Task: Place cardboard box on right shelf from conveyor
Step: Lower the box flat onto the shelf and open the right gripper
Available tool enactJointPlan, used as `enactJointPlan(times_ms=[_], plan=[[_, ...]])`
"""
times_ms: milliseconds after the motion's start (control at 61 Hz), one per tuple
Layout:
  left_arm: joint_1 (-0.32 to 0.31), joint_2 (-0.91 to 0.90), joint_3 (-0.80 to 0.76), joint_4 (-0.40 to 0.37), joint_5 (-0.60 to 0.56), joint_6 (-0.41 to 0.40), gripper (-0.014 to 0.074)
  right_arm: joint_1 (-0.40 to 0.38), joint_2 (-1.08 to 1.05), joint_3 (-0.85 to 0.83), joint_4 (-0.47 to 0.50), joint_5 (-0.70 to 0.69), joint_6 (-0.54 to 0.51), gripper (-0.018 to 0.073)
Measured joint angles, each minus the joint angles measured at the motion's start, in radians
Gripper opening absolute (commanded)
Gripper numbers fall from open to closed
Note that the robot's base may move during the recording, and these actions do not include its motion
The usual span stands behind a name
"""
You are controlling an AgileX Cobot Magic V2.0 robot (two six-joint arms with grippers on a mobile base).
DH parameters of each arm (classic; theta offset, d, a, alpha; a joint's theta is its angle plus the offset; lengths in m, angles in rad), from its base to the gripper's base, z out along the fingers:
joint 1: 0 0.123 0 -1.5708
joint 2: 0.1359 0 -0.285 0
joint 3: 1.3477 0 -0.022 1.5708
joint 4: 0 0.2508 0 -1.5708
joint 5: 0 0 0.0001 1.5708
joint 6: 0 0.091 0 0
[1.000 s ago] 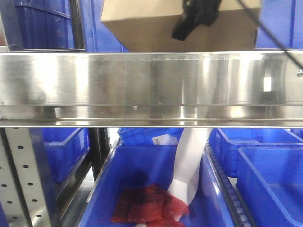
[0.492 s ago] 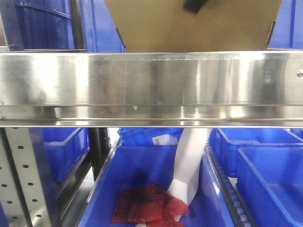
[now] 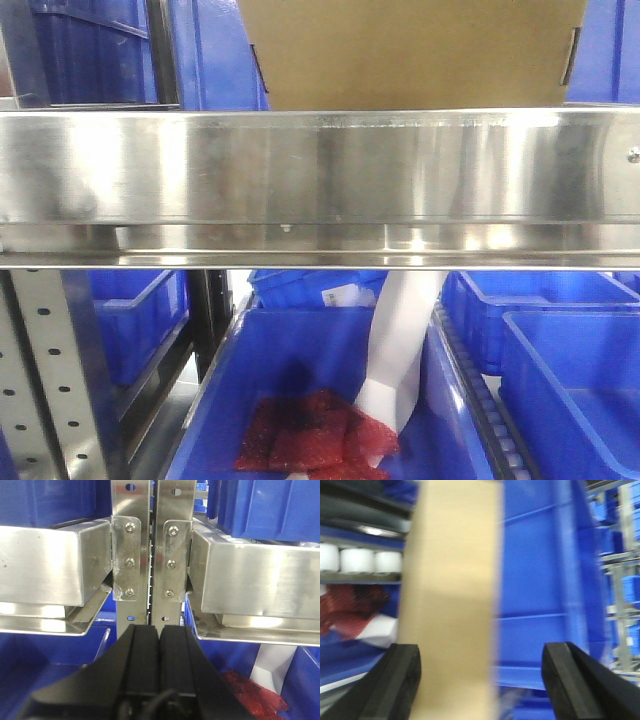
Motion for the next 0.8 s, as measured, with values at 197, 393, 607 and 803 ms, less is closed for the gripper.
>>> enactJointPlan(times_ms=[197,393,607,803], plan=[[0.000,0.000,0.000,0.000,0.000,0.000,-0.0116,0.002,-0.123,0.000,-0.002,0.000,0.047,0.0583],[0.000,0.000,0.000,0.000,0.000,0.000,-0.0116,-0.014,-0.222,0.000,-0.002,0.000,0.289,0.0583],[0.000,0.000,0.000,0.000,0.000,0.000,-0.0116,-0.151,-0.288,0.000,-0.002,0.038,0.637,0.0528],[0.000,0.000,0.000,0.000,0.000,0.000,-0.0116,-0.290,-0.360,0.031,-0.002,0.082,0.855,0.0110]])
